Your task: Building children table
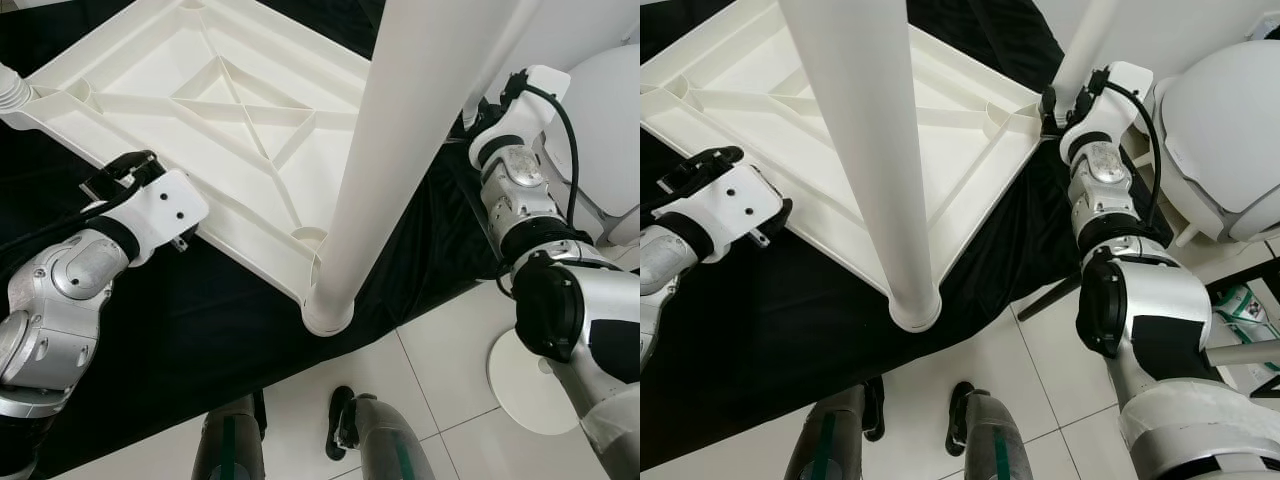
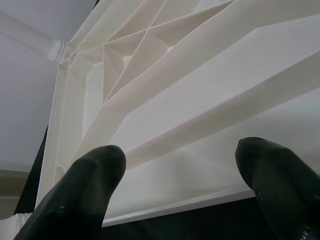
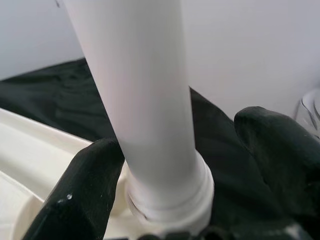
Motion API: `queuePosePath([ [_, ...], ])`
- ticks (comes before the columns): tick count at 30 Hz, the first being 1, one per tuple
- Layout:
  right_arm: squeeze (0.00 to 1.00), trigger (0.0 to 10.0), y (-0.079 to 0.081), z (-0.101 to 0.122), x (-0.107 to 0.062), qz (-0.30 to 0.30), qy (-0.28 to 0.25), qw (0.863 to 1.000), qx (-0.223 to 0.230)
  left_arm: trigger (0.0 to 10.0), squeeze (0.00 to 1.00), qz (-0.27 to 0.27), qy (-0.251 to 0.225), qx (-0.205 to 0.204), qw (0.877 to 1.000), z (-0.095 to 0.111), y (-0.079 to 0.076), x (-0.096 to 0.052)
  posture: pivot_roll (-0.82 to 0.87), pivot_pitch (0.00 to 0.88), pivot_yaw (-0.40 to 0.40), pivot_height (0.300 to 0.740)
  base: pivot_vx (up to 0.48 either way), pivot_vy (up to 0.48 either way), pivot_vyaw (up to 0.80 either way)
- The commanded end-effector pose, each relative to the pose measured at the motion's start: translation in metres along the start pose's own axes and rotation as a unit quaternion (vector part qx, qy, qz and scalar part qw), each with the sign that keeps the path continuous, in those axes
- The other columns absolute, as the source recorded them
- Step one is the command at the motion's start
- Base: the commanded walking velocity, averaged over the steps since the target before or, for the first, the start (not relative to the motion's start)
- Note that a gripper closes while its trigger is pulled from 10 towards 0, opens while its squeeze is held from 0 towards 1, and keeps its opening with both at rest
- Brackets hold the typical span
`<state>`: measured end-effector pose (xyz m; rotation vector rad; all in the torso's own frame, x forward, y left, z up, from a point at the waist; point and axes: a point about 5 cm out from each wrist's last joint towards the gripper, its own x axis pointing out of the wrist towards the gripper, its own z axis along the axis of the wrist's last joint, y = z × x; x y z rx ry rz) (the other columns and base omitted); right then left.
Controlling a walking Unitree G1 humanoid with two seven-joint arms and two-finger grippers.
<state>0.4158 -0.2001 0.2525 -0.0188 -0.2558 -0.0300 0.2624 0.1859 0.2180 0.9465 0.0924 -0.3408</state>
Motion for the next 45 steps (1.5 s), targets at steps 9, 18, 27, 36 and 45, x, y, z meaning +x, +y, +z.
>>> queuePosePath([
  [9, 0.00, 10.0, 0.015, 0.015, 0.010, 0.063, 0.018, 0.998, 0.021, 10.0, 0.00, -0.101, 0.047, -0.019, 0.994, -0.017, -0.031, 0.000, 0.16, 0.285, -0.049, 0.740, 0.000, 0.000, 0.00],
  [18, 0.00, 10.0, 0.046, 0.038, 0.018, 0.149, -0.001, 0.988, 0.051, 10.0, 0.00, -0.203, 0.042, -0.008, 0.978, -0.017, -0.053, -0.020, 0.16, 0.285, -0.042, 0.740, 0.000, 0.000, 0.00],
  [27, 0.00, 10.0, 0.082, 0.052, 0.020, 0.206, -0.013, 0.977, 0.046, 10.0, 0.00, -0.314, 0.047, -0.007, 0.948, -0.017, -0.075, -0.052, 0.16, 0.284, -0.044, 0.740, 0.000, 0.000, 0.00],
  [36, 0.00, 10.0, 0.115, 0.055, 0.017, 0.238, -0.017, 0.971, 0.033, 10.0, 0.00, -0.290, 0.034, -0.031, 0.956, -0.010, -0.065, -0.052, 0.17, 0.280, -0.044, 0.740, 0.000, 0.000, 0.00],
  [45, 0.00, 10.0, 0.103, 0.056, 0.018, 0.185, -0.042, 0.982, 0.001, 10.0, 0.00, -0.111, 0.041, -0.048, 0.992, -0.017, -0.026, -0.029, 0.17, 0.260, -0.063, 0.740, 0.000, 0.000, 0.00],
])
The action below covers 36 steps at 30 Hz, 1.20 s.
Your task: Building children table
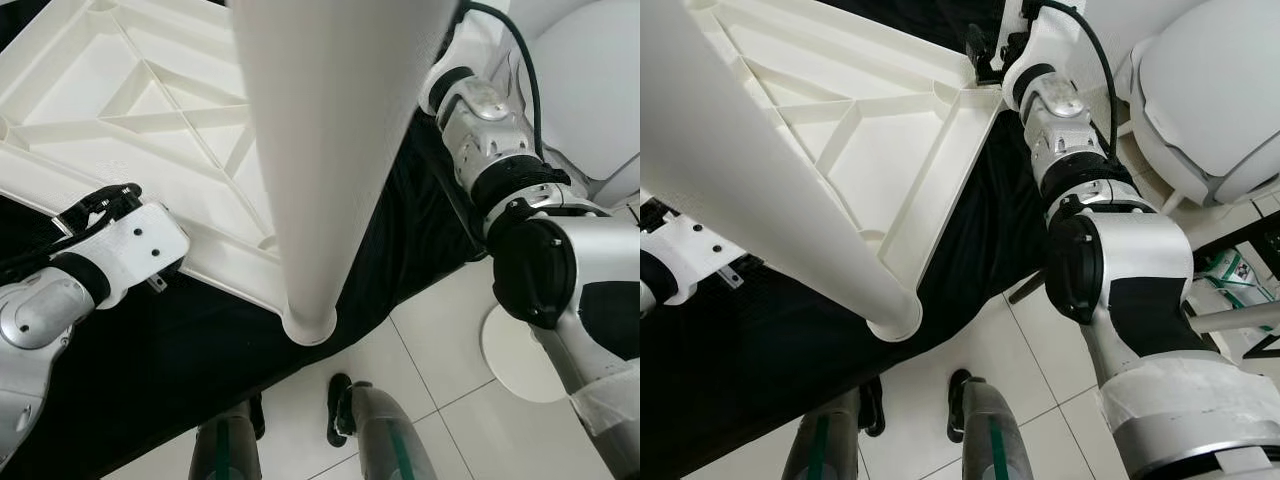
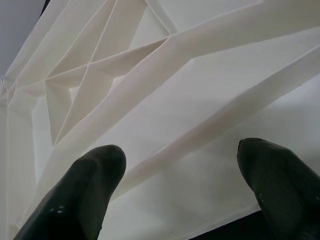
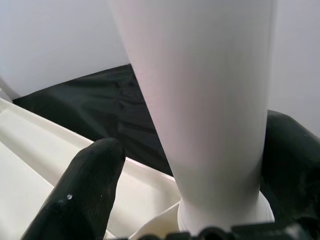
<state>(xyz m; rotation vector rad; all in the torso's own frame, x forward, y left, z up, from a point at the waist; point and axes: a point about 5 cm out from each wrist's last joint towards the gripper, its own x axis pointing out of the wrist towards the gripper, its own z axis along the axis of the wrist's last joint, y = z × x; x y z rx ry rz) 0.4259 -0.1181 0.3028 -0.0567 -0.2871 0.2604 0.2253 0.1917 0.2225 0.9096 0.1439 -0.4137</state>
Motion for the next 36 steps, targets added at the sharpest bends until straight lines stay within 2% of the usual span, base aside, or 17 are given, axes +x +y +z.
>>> queuePosePath([
  [1, 0.00, 10.0, 0.016, 0.006, 0.003, 0.031, -0.029, 0.999, 0.000, 10.0, 0.00, -0.048, 0.039, -0.038, 0.997, -0.019, -0.013, 0.012, 0.17, 0.252, -0.061, 0.740, 0.000, 0.000, 0.00],
  [5, 0.00, 10.0, 0.006, -0.003, -0.003, 0.013, -0.030, 0.999, -0.016, 10.0, 0.00, -0.012, 0.028, -0.058, 0.998, -0.017, -0.001, 0.015, 0.16, 0.237, -0.063, 0.740, 0.000, 0.000, 0.00],
  [6, 0.00, 10.0, -0.001, -0.012, -0.008, 0.001, -0.026, 0.999, -0.019, 10.0, 0.00, 0.012, 0.021, -0.068, 0.997, -0.016, 0.007, 0.018, 0.15, 0.229, -0.060, 0.740, 0.000, 0.000, 0.00],
  [10, 0.00, 10.0, -0.003, -0.016, -0.010, -0.006, -0.024, 0.999, -0.021, 10.0, 0.00, 0.019, 0.021, -0.070, 0.997, -0.016, 0.010, 0.019, 0.15, 0.227, -0.061, 0.740, 0.000, 0.000, 0.00],
  [12, 0.00, 10.0, -0.012, -0.025, -0.016, -0.015, -0.016, 1.000, -0.016, 10.0, 0.00, 0.040, 0.024, -0.070, 0.996, -0.018, 0.019, 0.024, 0.15, 0.212, -0.044, 0.740, 0.000, 0.000, 0.00],
  [15, 0.00, 10.0, -0.012, -0.025, -0.016, -0.015, -0.016, 1.000, -0.016, 10.0, 0.00, 0.040, 0.024, -0.070, 0.996, -0.018, 0.019, 0.024, 0.15, 0.212, -0.044, 0.740, 0.000, 0.000, 0.00],
  [17, 0.00, 10.0, -0.029, -0.023, -0.021, -0.052, -0.031, 0.998, -0.005, 10.0, 0.00, 0.056, 0.022, -0.071, 0.996, -0.019, 0.026, 0.027, 0.16, 0.200, -0.036, 0.740, 0.000, 0.000, 0.00],
  [19, 0.00, 10.0, -0.029, -0.023, -0.021, -0.052, -0.031, 0.998, -0.005, 10.0, 0.00, 0.056, 0.022, -0.071, 0.996, -0.019, 0.026, 0.027, 0.16, 0.200, -0.036, 0.740, 0.000, 0.000, 0.00],
  [20, 0.00, 10.0, -0.040, -0.020, -0.025, -0.086, -0.045, 0.995, -0.006, 10.0, 0.00, 0.065, 0.023, -0.075, 0.995, -0.021, 0.029, 0.027, 0.16, 0.196, -0.036, 0.740, 0.000, 0.000, 0.00],
  [21, 0.00, 10.0, -0.040, -0.020, -0.025, -0.086, -0.045, 0.995, -0.006, 10.0, 0.00, 0.065, 0.023, -0.075, 0.995, -0.021, 0.029, 0.027, 0.16, 0.196, -0.036, 0.740, 0.000, 0.000, 0.00],
  [22, 0.00, 10.0, -0.050, -0.021, -0.029, -0.122, -0.054, 0.991, -0.008, 10.0, 0.00, 0.070, 0.024, -0.078, 0.994, -0.022, 0.030, 0.027, 0.17, 0.188, -0.036, 0.740, 0.000, 0.000, 0.00],
  [24, 0.00, 10.0, -0.050, -0.021, -0.029, -0.122, -0.054, 0.991, -0.008, 10.0, 0.00, 0.070, 0.024, -0.078, 0.994, -0.022, 0.030, 0.027, 0.17, 0.188, -0.036, 0.740, 0.000, 0.000, 0.00],
  [25, 0.00, 10.0, -0.055, -0.025, -0.035, -0.144, -0.061, 0.988, -0.009, 10.0, 0.00, 0.075, 0.025, -0.085, 0.993, -0.024, 0.030, 0.026, 0.17, 0.182, -0.038, 0.740, 0.000, 0.000, 0.00],
  [31, 0.00, 10.0, -0.051, -0.046, -0.048, -0.158, -0.066, 0.985, 0.008, 10.0, 0.00, 0.091, 0.033, -0.087, 0.992, -0.029, 0.033, 0.026, 0.18, 0.158, -0.048, 0.740, 0.000, 0.000, 0.00],
  [33, 0.00, 10.0, -0.043, -0.062, -0.056, -0.158, -0.061, 0.985, 0.020, 10.0, 0.00, 0.101, 0.034, -0.090, 0.990, -0.033, 0.034, 0.027, 0.18, 0.143, -0.050, 0.740, 0.000, 0.000, 0.00],
  [35, 0.00, 10.0, -0.039, -0.067, -0.060, -0.151, -0.061, 0.987, 0.014, 10.0, 0.00, 0.103, 0.035, -0.091, 0.990, -0.034, 0.034, 0.027, 0.17, 0.133, -0.050, 0.740, 0.000, 0.000, 0.00],
  [36, 0.00, 10.0, -0.031, -0.079, -0.071, -0.133, -0.059, 0.989, 0.012, 10.0, 0.00, 0.102, 0.037, -0.098, 0.989, -0.038, 0.031, 0.025, 0.16, 0.122, -0.051, 0.740, 0.000, 0.000, 0.00],
])
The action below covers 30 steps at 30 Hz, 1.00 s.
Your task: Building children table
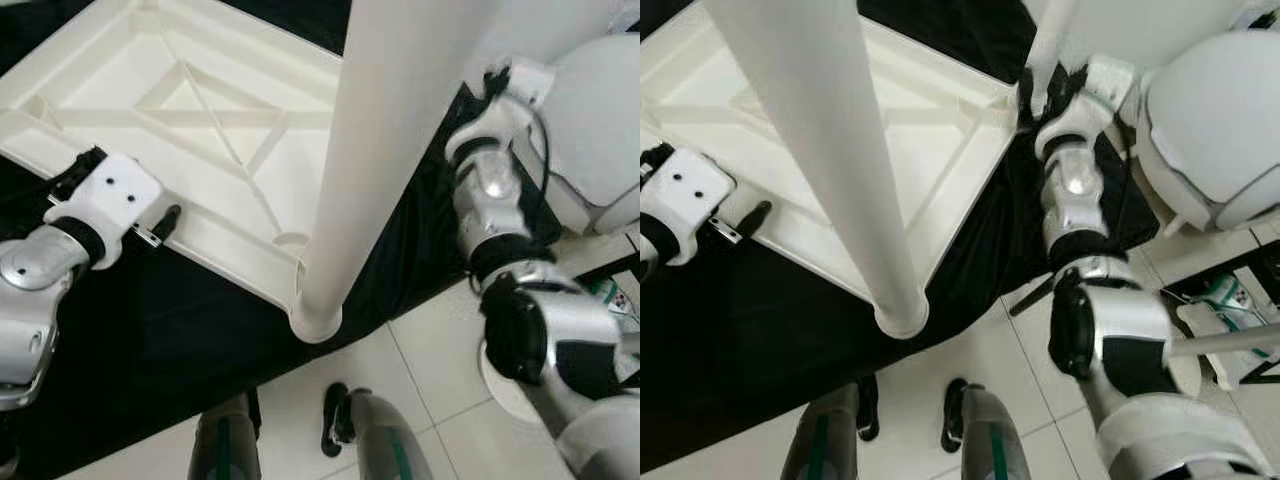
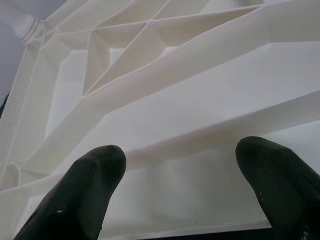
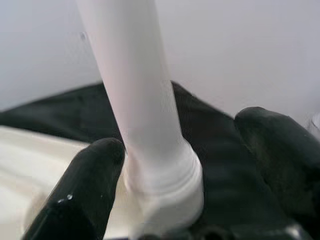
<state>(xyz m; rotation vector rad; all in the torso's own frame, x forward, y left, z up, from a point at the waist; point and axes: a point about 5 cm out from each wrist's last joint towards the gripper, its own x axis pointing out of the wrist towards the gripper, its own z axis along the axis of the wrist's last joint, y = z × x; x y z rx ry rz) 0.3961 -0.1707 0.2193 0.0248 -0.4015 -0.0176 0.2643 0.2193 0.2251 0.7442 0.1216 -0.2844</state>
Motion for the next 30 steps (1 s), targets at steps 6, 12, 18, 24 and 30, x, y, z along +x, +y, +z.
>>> queuePosePath([
  [6, 0.00, 10.0, 0.004, -0.013, -0.026, 0.036, -0.010, 0.999, -0.007, 10.0, 0.00, 0.043, 0.035, -0.010, 0.998, -0.020, -0.001, -0.002, 0.15, 0.105, -0.045, 0.740, 0.000, 0.000, 0.00],
  [12, 0.00, 10.0, 0.004, -0.024, -0.044, 0.041, 0.008, 0.999, -0.004, 10.0, 0.00, 0.033, 0.012, 0.007, 0.999, -0.022, -0.001, 0.000, 0.13, 0.085, -0.040, 0.740, 0.000, 0.000, 0.00],
  [18, 0.00, 10.0, 0.022, -0.012, -0.051, 0.087, -0.027, 0.995, 0.033, 10.0, 0.00, 0.046, 0.021, 0.005, 0.999, -0.028, 0.008, 0.006, 0.12, 0.084, -0.026, 0.740, 0.000, 0.000, 0.00],
  [24, 0.00, 10.0, 0.015, -0.003, -0.056, 0.069, -0.035, 0.996, 0.032, 10.0, 0.00, 0.034, 0.007, -0.018, 0.999, -0.030, 0.002, 0.008, 0.11, 0.087, -0.023, 0.740, 0.000, 0.000, 0.00],
  [30, 0.00, 10.0, 0.013, -0.013, -0.073, 0.052, -0.010, 0.999, 0.008, 10.0, 0.00, 0.067, -0.022, -0.121, 0.990, -0.036, -0.006, 0.013, 0.10, 0.087, -0.028, 0.740, 0.000, 0.000, 0.00],
])
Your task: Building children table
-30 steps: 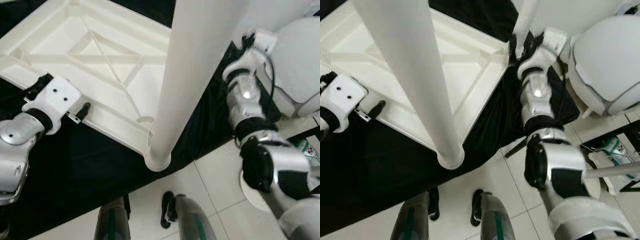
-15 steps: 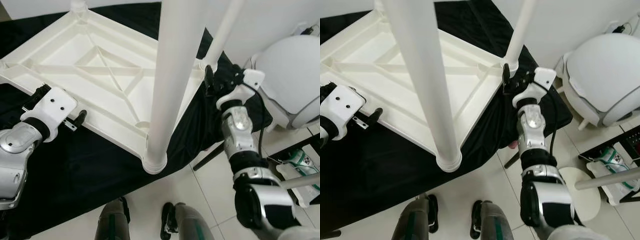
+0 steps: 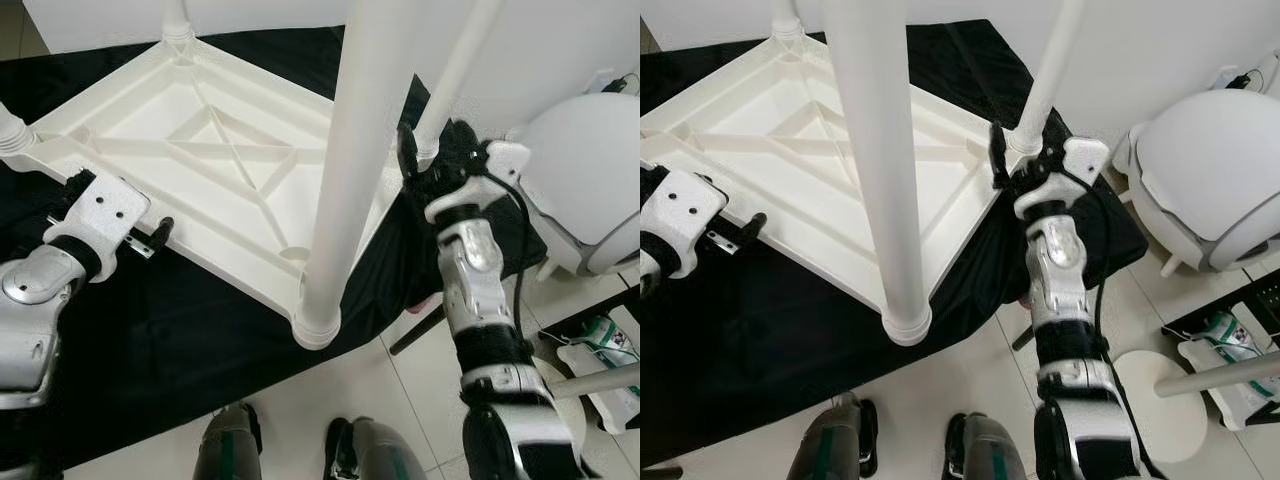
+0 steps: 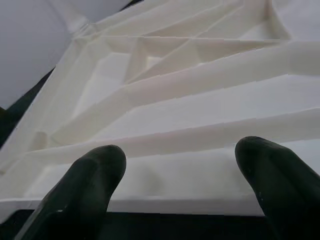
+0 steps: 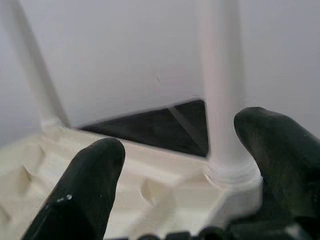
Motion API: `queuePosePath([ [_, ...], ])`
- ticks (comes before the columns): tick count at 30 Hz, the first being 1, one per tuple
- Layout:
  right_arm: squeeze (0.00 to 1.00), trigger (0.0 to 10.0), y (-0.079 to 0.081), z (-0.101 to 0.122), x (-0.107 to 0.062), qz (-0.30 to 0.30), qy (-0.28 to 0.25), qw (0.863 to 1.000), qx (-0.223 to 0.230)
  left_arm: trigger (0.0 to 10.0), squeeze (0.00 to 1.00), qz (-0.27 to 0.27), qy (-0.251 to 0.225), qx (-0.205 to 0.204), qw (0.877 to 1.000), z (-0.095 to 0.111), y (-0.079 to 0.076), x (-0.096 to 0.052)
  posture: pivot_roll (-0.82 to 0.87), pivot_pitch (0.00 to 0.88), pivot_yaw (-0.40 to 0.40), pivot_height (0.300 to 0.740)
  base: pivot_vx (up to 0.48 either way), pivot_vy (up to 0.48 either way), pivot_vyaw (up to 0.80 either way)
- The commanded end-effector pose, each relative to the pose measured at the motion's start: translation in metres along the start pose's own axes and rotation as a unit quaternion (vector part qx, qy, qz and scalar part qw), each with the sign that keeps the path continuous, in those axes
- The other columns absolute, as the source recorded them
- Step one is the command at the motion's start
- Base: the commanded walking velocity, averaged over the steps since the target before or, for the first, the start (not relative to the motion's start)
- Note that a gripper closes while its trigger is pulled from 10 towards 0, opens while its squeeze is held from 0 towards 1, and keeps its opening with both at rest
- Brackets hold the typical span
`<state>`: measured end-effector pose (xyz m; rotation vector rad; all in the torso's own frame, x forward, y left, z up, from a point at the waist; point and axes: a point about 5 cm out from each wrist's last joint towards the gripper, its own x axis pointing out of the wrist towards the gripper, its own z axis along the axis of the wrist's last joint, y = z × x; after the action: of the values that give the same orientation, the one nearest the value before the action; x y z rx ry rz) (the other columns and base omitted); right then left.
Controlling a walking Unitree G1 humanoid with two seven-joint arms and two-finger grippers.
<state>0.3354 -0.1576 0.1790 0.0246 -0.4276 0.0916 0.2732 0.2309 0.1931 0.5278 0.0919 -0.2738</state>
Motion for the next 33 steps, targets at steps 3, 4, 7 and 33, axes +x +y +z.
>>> queuePosePath([
  [3, 0.00, 10.0, 0.007, -0.004, -0.008, -0.002, 0.013, 1.000, -0.006, 10.0, 0.00, 0.080, -0.025, -0.080, 0.993, -0.005, -0.002, 0.003, 0.09, 0.085, -0.031, 0.740, 0.000, 0.000, 0.00],
  [4, 0.00, 10.0, 0.012, -0.009, -0.012, 0.002, 0.022, 1.000, -0.007, 10.0, 0.00, 0.105, -0.040, -0.133, 0.985, -0.004, -0.007, 0.007, 0.09, 0.074, -0.032, 0.740, 0.000, 0.000, 0.00],
  [7, 0.00, 10.0, 0.018, -0.013, -0.016, 0.007, 0.033, 0.999, -0.009, 10.0, 0.00, 0.133, -0.050, -0.191, 0.971, -0.003, -0.012, 0.011, 0.09, 0.074, -0.032, 0.740, 0.000, 0.000, 0.00],
  [33, 0.00, 10.0, 0.037, -0.019, -0.036, 0.020, 0.062, 0.997, -0.037, 10.0, 0.00, 0.159, -0.115, -0.222, 0.955, -0.001, -0.054, 0.022, -0.02, 0.000, 0.035, 0.740, 0.000, 0.000, 0.00],
])
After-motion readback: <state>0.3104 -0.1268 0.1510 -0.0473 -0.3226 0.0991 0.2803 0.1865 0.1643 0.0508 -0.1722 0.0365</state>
